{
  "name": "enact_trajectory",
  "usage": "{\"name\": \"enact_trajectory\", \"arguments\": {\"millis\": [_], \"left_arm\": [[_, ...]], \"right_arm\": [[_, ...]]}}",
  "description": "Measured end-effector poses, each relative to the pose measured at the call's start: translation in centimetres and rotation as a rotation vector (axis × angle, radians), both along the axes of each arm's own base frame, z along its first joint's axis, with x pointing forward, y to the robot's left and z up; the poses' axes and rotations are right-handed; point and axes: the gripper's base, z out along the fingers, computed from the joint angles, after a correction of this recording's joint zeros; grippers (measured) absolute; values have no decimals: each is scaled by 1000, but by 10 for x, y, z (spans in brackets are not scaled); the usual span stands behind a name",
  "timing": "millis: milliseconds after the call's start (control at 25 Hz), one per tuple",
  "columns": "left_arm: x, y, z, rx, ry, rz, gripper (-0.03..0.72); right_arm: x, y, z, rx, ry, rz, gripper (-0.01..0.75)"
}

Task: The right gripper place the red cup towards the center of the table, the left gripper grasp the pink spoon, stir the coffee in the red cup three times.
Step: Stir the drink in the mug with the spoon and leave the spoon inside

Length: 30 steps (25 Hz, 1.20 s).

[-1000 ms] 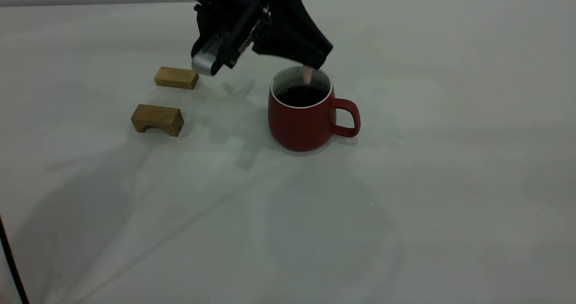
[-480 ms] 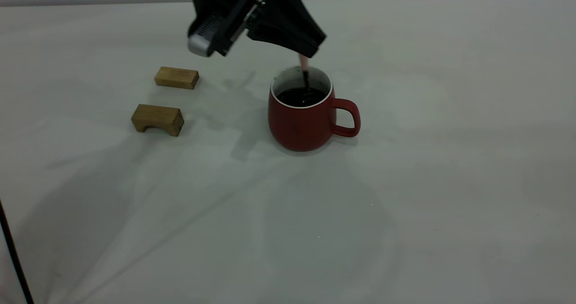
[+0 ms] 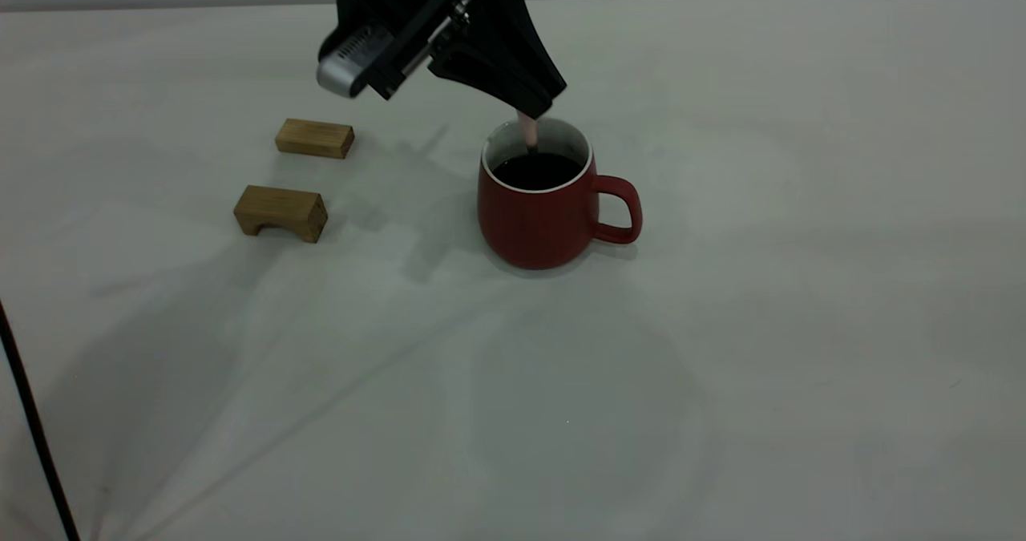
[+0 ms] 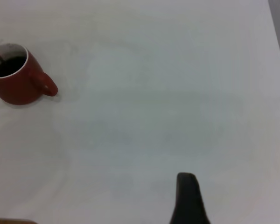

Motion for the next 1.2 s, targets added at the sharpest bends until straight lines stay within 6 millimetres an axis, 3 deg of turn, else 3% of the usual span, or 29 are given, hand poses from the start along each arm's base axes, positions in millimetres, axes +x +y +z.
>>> {"name": "enact_trajectory", "arguments": {"millis": [360, 640, 960, 1200], "left_arm": [[-7, -16, 1, -8, 2, -28, 131], [-8, -16, 0, 9, 5, -31, 140], [-4, -14, 3, 43, -32, -54, 433], [21, -4, 33, 202, -262, -142, 461]], "right_arm": [[0, 0, 0, 0, 0, 0, 584], [0, 0, 0, -1, 0, 1, 584], [0, 0, 0, -1, 0, 1, 584], [0, 0, 0, 0, 0, 0, 584]]}}
